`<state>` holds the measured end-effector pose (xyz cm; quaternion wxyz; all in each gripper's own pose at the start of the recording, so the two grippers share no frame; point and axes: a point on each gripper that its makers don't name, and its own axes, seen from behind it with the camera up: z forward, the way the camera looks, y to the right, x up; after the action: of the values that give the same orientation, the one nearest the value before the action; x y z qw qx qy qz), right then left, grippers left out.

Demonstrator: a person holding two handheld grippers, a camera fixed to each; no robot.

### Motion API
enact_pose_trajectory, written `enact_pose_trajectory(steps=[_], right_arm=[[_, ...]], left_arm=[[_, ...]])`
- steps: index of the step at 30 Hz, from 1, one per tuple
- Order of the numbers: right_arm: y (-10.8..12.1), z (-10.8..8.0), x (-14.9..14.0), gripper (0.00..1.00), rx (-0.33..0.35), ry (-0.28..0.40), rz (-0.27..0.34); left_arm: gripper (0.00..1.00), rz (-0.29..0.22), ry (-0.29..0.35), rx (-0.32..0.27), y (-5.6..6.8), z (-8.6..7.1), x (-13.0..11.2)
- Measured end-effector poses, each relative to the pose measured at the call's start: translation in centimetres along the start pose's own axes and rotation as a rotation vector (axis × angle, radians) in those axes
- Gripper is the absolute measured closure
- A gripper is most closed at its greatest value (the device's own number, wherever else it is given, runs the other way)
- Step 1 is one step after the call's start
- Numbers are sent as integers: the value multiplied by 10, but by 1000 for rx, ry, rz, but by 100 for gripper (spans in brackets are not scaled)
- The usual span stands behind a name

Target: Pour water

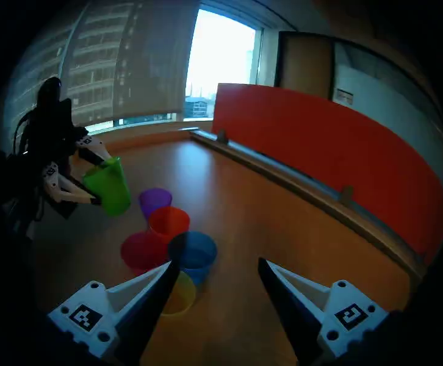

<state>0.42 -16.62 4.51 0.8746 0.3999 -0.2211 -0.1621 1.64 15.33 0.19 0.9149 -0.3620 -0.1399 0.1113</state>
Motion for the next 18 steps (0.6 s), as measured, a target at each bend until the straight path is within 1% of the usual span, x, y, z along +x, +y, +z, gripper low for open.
enact_pose_trajectory(steps=[9, 18], right_arm=[[-6, 13, -3, 0, 30, -24, -12], [-11, 25, -9, 0, 58, -52, -20]], left_arm=[[16, -15, 33, 20, -4, -13, 8], [16, -27, 66, 30, -3, -24, 16]])
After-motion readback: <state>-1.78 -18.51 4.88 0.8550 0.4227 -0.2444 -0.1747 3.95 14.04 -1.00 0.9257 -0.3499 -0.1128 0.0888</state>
